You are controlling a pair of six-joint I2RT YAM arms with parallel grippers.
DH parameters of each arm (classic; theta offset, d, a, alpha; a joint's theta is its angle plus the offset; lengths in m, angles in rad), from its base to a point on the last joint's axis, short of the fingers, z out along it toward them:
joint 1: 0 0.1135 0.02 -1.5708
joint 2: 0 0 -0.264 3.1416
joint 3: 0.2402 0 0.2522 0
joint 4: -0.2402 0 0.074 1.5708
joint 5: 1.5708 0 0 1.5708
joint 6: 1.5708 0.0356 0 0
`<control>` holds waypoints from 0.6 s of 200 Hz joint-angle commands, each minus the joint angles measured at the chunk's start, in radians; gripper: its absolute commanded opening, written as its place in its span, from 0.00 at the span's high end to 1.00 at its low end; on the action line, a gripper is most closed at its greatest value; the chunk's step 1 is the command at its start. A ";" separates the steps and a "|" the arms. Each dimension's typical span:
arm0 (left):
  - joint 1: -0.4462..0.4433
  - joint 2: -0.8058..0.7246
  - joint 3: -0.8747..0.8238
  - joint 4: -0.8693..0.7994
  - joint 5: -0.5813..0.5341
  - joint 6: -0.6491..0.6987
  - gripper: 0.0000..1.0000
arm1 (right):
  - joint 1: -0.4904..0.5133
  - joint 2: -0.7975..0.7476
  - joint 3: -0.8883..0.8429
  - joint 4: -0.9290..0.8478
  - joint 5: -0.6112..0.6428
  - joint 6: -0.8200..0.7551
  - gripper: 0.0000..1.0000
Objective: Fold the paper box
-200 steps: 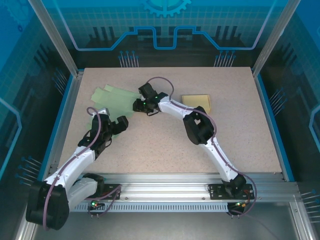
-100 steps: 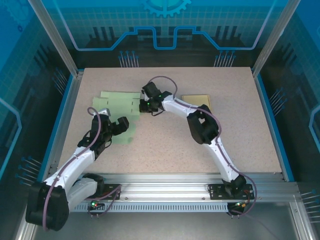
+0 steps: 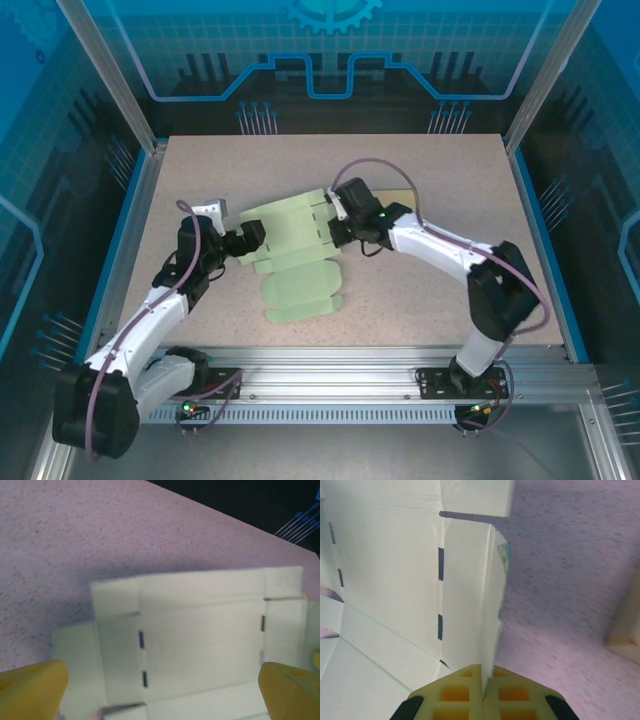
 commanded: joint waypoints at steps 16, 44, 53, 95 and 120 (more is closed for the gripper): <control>0.019 0.092 0.106 0.026 0.161 0.150 0.01 | -0.012 -0.209 -0.170 0.087 0.068 -0.101 1.00; 0.022 0.184 0.185 -0.005 0.360 0.291 0.01 | -0.016 -0.349 -0.286 0.152 0.066 -0.130 1.00; 0.022 0.213 0.226 -0.040 0.425 0.349 0.01 | -0.020 -0.387 -0.317 0.170 0.065 -0.135 1.00; 0.021 0.312 0.380 -0.137 0.588 0.602 0.02 | -0.028 -0.517 -0.419 0.222 0.048 -0.146 1.00; 0.021 0.374 0.449 -0.180 0.624 0.729 0.02 | -0.030 -0.557 -0.437 0.224 0.045 -0.148 1.00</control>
